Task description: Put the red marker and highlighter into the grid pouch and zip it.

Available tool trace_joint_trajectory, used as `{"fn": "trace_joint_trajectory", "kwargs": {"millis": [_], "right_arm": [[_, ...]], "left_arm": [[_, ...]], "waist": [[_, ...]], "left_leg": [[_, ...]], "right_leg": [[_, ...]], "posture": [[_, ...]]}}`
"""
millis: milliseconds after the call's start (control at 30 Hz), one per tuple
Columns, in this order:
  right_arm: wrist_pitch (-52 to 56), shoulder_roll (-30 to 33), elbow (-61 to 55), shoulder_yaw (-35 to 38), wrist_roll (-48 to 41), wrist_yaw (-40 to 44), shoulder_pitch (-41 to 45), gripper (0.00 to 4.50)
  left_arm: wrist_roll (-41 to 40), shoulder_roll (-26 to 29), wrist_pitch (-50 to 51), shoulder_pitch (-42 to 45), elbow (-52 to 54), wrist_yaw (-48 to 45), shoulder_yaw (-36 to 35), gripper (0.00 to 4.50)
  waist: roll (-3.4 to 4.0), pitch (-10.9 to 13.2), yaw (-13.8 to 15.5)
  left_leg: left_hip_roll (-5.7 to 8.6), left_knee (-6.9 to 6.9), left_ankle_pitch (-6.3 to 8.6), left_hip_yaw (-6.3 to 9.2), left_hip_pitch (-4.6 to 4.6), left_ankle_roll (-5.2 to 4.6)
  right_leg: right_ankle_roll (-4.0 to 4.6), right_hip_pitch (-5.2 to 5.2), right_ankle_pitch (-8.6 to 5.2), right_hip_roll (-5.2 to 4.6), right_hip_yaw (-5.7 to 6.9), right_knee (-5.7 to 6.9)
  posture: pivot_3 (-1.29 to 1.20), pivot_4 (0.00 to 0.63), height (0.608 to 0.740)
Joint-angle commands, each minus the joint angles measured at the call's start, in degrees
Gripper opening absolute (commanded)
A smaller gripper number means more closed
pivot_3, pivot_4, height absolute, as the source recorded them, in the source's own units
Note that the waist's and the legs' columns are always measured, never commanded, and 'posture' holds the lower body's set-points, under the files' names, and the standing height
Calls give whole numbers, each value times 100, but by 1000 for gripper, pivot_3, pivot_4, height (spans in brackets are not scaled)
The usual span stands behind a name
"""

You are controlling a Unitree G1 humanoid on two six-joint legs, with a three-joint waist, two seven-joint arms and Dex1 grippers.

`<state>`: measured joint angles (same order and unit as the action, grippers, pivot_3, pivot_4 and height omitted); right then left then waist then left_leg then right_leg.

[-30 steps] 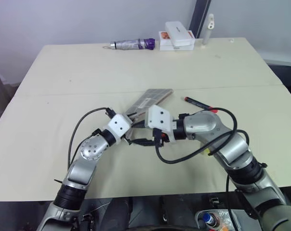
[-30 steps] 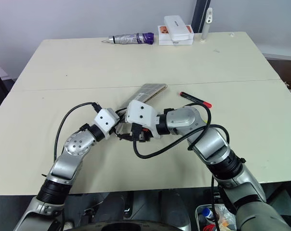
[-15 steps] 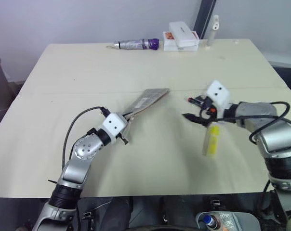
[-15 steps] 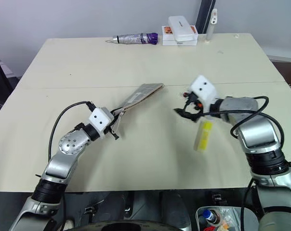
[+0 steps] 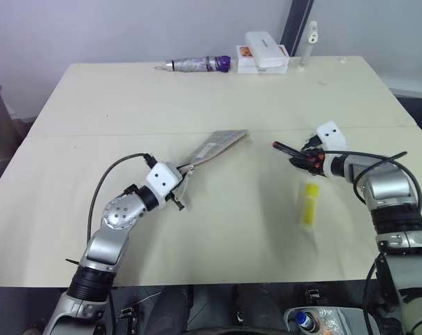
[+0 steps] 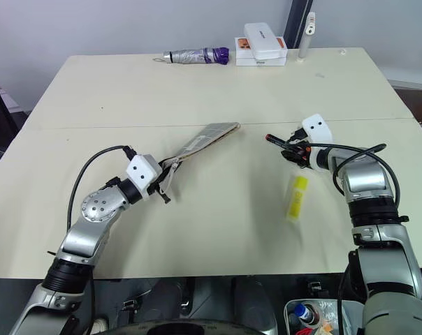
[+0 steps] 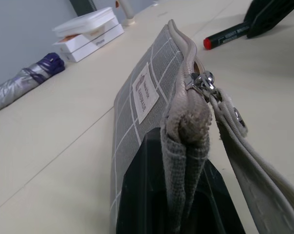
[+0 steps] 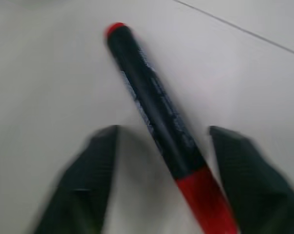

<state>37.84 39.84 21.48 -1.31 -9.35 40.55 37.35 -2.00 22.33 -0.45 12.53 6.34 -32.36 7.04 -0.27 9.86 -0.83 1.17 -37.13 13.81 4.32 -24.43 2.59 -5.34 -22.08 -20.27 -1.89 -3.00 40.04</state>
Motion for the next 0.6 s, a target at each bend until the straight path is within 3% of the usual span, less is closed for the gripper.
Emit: {"fn": "trace_joint_trajectory", "kwargs": {"millis": [33, 100, 433, 600], "right_arm": [[27, 132, -435, 127, -87, 205, 24, 1090], [-175, 271, -714, 36, 54, 276, -80, 254], [-670, 918, -3080, -52, 12, 989, -600, 251], [-592, 927, -3306, -210, 186, 971, -491, 251]], "left_arm": [[-45, 33, -32, 23, 112, 52, -142, 0], [-38, 33, -52, 52, 78, 55, -139, 0], [-74, 9, -199, 345, -154, -65, -69, 0], [-97, -16, -226, 391, -177, -142, -29, 0]], "waist": [[0, 0, 0], [0, 0, 1], [0, 0, 1], [0, 0, 9]], "left_leg": [[0, 0, 0, 0, 0, 0], [0, 0, 0, 0, 0, 0], [-2, 0, 0, 3, -1, 0], [-1, -2, 0, 3, -1, 0]], "right_leg": [[0, 0, 0, 0, 0, 0], [0, -1, 0, 0, 0, 0], [0, -2, 0, 0, 0, 0], [0, 0, 0, -2, 1, 0]], "posture": [[0, 150, 740], [0, 150, 740], [0, 150, 740], [0, 150, 740]]}}
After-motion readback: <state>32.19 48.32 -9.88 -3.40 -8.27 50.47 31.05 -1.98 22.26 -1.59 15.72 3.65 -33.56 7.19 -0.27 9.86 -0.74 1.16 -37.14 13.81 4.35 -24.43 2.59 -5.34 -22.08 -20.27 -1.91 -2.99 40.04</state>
